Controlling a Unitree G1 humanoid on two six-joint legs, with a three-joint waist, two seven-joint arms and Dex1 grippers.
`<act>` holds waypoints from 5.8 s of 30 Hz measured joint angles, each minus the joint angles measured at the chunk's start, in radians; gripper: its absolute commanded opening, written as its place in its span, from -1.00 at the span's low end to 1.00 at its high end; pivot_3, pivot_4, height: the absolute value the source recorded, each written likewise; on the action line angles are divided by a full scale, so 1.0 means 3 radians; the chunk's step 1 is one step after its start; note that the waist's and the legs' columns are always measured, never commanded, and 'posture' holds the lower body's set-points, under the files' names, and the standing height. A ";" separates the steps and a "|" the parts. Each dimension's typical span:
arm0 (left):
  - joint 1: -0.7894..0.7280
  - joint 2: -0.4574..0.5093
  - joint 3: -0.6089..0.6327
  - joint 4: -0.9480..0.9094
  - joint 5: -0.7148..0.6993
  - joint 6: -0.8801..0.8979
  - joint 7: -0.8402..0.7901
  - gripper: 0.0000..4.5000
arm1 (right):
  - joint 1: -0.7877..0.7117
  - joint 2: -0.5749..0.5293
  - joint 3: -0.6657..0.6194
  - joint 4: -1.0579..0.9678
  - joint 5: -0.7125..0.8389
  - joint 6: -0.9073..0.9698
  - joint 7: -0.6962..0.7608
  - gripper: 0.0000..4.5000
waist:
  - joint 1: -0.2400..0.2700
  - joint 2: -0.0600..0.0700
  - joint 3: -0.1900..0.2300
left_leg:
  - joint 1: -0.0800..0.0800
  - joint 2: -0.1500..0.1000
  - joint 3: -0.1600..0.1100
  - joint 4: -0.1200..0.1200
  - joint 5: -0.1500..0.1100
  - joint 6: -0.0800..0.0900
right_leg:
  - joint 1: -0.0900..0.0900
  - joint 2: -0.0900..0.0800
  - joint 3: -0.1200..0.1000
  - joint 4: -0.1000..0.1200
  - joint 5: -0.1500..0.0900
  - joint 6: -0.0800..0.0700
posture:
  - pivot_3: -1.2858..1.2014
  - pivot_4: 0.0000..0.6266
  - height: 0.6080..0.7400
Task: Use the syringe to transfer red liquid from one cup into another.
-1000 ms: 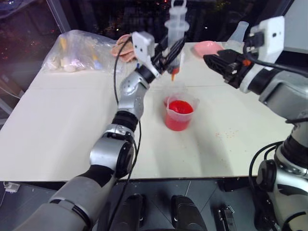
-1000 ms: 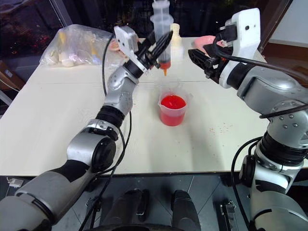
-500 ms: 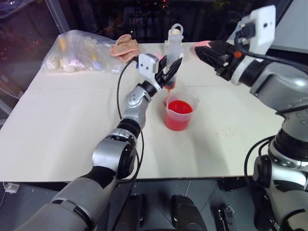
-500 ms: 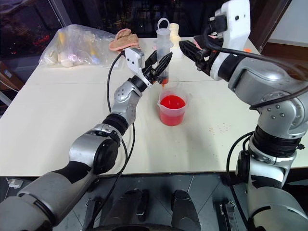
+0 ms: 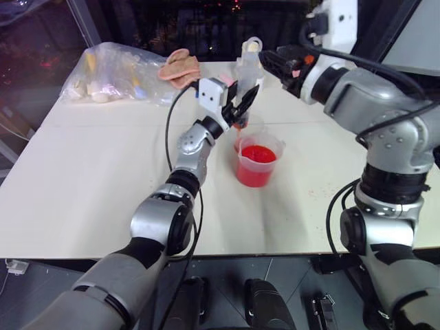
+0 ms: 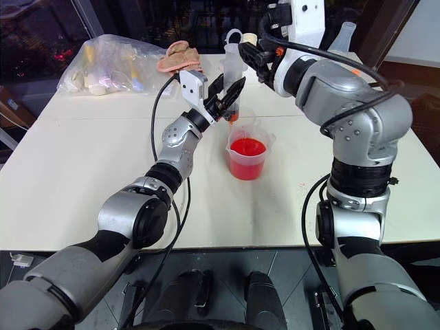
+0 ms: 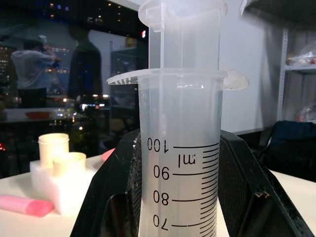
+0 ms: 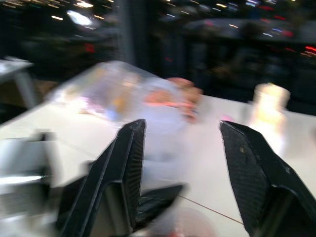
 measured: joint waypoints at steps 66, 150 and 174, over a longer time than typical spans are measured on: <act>0.0039 -0.0066 0.0031 0.0034 0.0074 -0.0020 0.0027 -0.33 | -0.0313 0.0634 0.0016 0.0197 -0.0742 0.0300 0.0129 -0.66 | -0.0023 0.0001 0.0000 | -0.0001 0.0000 0.0000 -0.0001 0.0000 -0.0001 | -0.0005 0.0002 -0.0001 0.0007 0.0000 0.0000 | 0.03 -0.52 1.00; -0.1203 0.0766 0.0839 0.0033 -0.0728 0.2841 0.0977 -0.33 | 0.0144 -0.0225 -0.0646 -0.0791 -0.0654 0.1486 0.0568 0.63 | -0.0088 0.0001 0.0000 | -0.0003 0.0000 -0.0002 -0.0001 0.0001 0.0000 | -0.0008 0.0003 -0.0003 0.0011 0.0000 0.0001 | 0.03 -0.52 1.00; -0.0368 0.0943 0.0258 -0.1500 -0.0031 0.6895 0.2280 -0.33 | 0.1154 -0.1806 -0.0289 -0.1523 0.0183 0.0771 0.2158 0.63 | -0.0005 -0.0004 0.0005 | -0.0013 -0.0002 -0.0003 0.0000 -0.0005 -0.0015 | -0.0012 -0.0014 0.0004 0.0003 -0.0001 0.0002 | 0.03 -0.52 1.00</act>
